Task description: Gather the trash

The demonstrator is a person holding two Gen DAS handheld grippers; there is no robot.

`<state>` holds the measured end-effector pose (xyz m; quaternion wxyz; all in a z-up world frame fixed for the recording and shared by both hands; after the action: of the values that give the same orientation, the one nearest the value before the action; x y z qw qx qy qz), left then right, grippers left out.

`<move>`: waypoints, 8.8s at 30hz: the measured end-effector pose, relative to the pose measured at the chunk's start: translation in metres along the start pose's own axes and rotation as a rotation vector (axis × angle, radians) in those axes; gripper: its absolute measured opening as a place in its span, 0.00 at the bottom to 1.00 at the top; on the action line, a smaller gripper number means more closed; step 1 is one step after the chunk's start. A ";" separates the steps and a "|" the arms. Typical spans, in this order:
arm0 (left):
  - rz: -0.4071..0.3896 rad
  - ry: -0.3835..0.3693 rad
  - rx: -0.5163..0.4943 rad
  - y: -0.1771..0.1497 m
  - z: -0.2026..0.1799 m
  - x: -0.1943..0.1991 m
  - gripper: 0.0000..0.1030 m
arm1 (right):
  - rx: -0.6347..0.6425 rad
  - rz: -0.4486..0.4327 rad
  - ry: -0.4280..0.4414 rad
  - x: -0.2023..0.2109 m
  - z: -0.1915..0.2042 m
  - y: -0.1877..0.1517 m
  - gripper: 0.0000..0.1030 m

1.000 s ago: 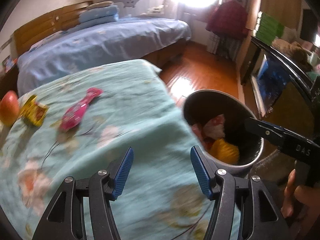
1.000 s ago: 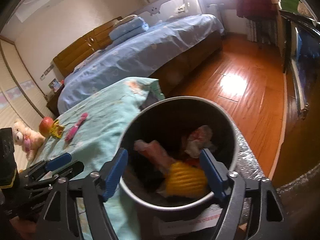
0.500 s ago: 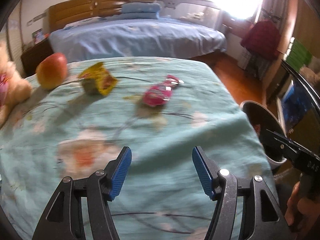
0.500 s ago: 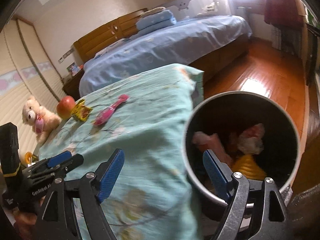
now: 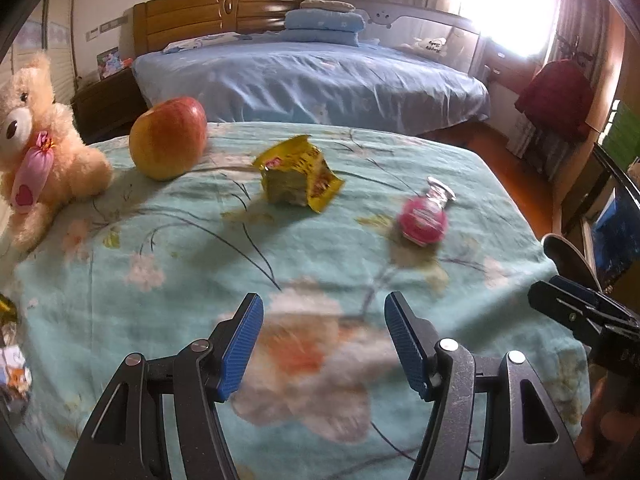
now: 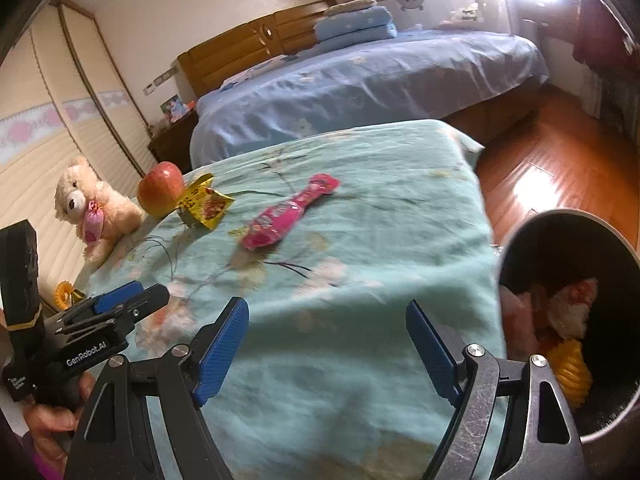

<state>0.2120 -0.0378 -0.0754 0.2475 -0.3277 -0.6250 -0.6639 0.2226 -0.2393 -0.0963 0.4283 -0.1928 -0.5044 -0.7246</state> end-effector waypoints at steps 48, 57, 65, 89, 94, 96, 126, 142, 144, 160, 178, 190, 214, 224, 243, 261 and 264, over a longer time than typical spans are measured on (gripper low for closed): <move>-0.010 -0.104 -0.004 0.050 0.033 -0.088 0.11 | 0.144 0.072 -0.024 -0.076 0.047 0.026 0.39; -0.023 -0.135 -0.013 0.029 0.006 -0.052 0.11 | 0.109 0.060 -0.002 -0.039 0.029 0.006 0.39; -0.027 -0.162 -0.044 0.012 -0.024 -0.022 0.11 | 0.080 0.035 0.002 -0.007 0.011 -0.008 0.39; -0.006 -0.239 -0.140 -0.009 -0.106 0.006 0.11 | -0.018 -0.040 -0.044 0.065 -0.052 -0.038 0.39; -0.008 -0.250 -0.158 -0.009 -0.120 0.006 0.11 | -0.034 -0.051 -0.057 0.073 -0.062 -0.039 0.39; -0.009 -0.252 -0.162 -0.008 -0.124 0.006 0.11 | -0.037 -0.057 -0.061 0.076 -0.065 -0.039 0.39; -0.016 -0.295 -0.233 0.014 -0.179 0.002 0.11 | -0.102 -0.106 -0.111 0.100 -0.106 -0.028 0.39; -0.002 -0.309 -0.257 0.020 -0.200 -0.013 0.11 | -0.131 -0.104 -0.134 0.099 -0.129 -0.026 0.21; 0.002 -0.311 -0.258 0.020 -0.202 -0.016 0.11 | -0.126 -0.101 -0.139 0.098 -0.130 -0.026 0.15; 0.003 -0.332 -0.278 0.029 -0.222 -0.025 0.11 | -0.152 -0.106 -0.149 0.100 -0.145 -0.023 0.15; 0.011 -0.358 -0.301 0.039 -0.247 -0.038 0.12 | -0.176 -0.115 -0.162 0.105 -0.157 -0.021 0.15; 0.027 -0.369 -0.313 0.042 -0.257 -0.048 0.13 | -0.200 -0.120 -0.174 0.108 -0.168 -0.020 0.15; 0.033 -0.372 -0.334 0.047 -0.270 -0.055 0.15 | -0.218 -0.123 -0.182 0.110 -0.178 -0.022 0.16; 0.024 -0.365 -0.343 0.049 -0.270 -0.052 0.38 | -0.230 -0.123 -0.186 0.113 -0.182 -0.024 0.18; -0.016 -0.293 -0.234 0.020 -0.203 -0.015 0.60 | -0.195 -0.121 -0.164 0.110 -0.154 -0.028 0.19; -0.102 -0.187 -0.139 -0.014 -0.136 0.045 0.63 | -0.136 -0.184 -0.136 0.112 -0.105 -0.027 0.81; -0.139 -0.173 -0.140 -0.015 -0.131 0.062 0.63 | -0.112 -0.202 -0.134 0.116 -0.094 -0.026 0.84</move>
<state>0.1428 -0.1615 -0.0396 0.1227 -0.3561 -0.6172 -0.6908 0.1509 -0.3695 -0.0671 0.3071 -0.2125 -0.5074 -0.7766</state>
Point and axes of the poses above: each gripper's, at about its wrist camera, not at the fingertips, and x roughly against the way its jaws point, z to its left, y to its top, the point moved 4 cm from there along -x, roughly the way its jaws point, and after that the axes turned 9 degrees about -x, right-handed, at the moved point
